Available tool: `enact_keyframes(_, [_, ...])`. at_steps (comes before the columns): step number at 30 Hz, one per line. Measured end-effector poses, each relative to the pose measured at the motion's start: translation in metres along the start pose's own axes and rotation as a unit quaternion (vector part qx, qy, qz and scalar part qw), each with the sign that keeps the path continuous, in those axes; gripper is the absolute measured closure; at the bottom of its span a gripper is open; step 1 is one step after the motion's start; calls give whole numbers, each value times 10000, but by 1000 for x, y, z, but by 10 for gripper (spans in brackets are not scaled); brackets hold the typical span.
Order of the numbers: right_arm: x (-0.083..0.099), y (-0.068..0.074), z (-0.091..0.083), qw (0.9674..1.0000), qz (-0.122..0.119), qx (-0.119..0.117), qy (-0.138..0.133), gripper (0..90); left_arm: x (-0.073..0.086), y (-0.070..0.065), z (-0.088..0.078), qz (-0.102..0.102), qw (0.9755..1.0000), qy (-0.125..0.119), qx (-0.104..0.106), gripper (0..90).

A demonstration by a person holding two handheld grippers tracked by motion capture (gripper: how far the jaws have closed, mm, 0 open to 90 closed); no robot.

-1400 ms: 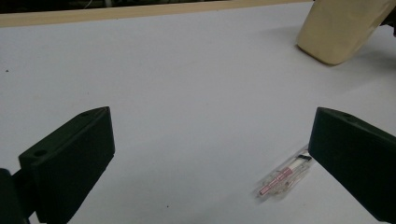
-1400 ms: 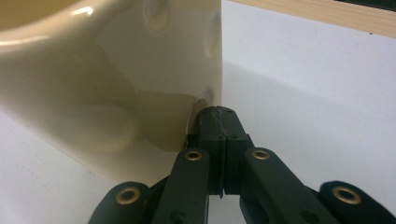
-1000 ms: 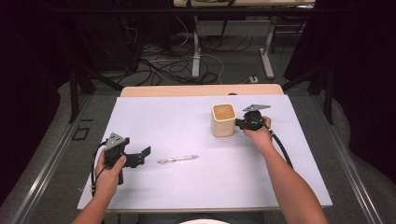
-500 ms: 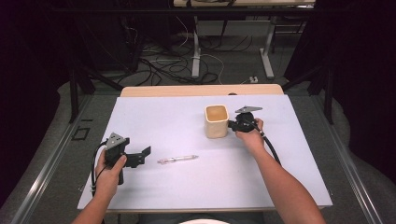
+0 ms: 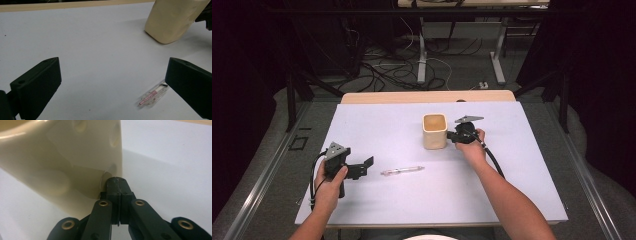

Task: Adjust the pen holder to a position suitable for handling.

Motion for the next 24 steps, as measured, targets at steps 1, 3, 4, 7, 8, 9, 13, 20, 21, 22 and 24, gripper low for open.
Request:
enact_keyframes(1, [0,3,3,10000,-20,1,3,900,0,0,0,-9,10000,2,-8,4])
enact_keyframes(3, [-1,5,4,10000,12,-5,-9,900,0,0,0,-26,10000,-4,-19,4])
enact_keyframes(4, [-1,7,7,10000,6,-19,-38,900,0,0,1,-44,10000,-3,-20,4])
enact_keyframes(7, [-2,8,8,10000,15,-26,-40,900,0,0,1,-62,10000,16,-27,3])
enact_keyframes(8, [-1,10,9,10000,52,-23,13,900,0,1,1,-80,10000,24,-24,4])
enact_keyframes(9, [-1,10,9,10000,52,-23,13,900,0,1,1,-80,10000,24,-24,4])
enact_keyframes(13, [-3,13,14,9999,51,-53,-93,900,1,0,2,-141,9999,63,-30,4])
enact_keyframes(20, [-2,16,16,10000,47,-44,-61,900,1,0,3,-208,9997,103,-8,4])
enact_keyframes(21, [-2,16,16,10000,50,-42,-59,900,1,0,3,-213,9997,120,-7,4])
enact_keyframes(22, [-2,16,16,10000,57,-36,-60,900,1,0,3,-211,9997,124,-10,4])
enact_keyframes(24, [-2,17,15,10000,51,-35,-52,900,1,0,3,-212,9997,131,-5,3])
Point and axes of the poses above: each handheld gripper's, and its own axes: z roughly forward along the jaws, x roughly out of its underside, y roughly to its left, the point moved 9 cm from there along z, roughly forward along the jaws, and after that the axes turned 14 degrees about -x, right-handed, at the moved point
